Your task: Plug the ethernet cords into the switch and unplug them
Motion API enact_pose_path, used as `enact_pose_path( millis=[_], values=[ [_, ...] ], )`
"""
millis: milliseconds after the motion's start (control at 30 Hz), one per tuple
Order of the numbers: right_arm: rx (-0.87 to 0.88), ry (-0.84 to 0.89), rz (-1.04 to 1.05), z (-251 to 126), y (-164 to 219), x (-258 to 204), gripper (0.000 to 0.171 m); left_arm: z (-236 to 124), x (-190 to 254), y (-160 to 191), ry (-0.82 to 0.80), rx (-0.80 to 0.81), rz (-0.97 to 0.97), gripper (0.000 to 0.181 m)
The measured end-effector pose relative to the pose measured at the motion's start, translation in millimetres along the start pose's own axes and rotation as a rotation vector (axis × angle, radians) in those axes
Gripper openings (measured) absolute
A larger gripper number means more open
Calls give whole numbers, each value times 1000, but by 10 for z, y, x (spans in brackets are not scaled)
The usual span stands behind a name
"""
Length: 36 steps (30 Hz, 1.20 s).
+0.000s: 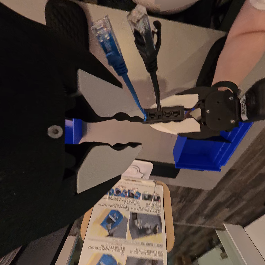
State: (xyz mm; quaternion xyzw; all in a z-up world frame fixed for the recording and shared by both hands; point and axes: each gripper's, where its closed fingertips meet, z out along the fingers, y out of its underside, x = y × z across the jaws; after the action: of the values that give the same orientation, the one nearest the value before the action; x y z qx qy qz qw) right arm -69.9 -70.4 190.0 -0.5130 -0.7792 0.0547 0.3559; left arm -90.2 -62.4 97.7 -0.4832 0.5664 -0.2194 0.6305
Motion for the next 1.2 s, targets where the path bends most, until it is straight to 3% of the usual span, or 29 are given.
enact_pose_path(
  millis=[233,900,1033,1200],
  values=[
    [-55,-182,-25,276,5,-357,24,60,-33,71,-45,-45,7,29],
    [-163,-216,-112,515,219,-365,29,169,66,62,-36,-53,8,29],
    [-172,-192,-129,465,274,-311,27,148,57,37,-48,-47,34,29],
    [-275,-31,-130,253,503,72,24,120,22,68,-74,-92,80,29]
  ],
)
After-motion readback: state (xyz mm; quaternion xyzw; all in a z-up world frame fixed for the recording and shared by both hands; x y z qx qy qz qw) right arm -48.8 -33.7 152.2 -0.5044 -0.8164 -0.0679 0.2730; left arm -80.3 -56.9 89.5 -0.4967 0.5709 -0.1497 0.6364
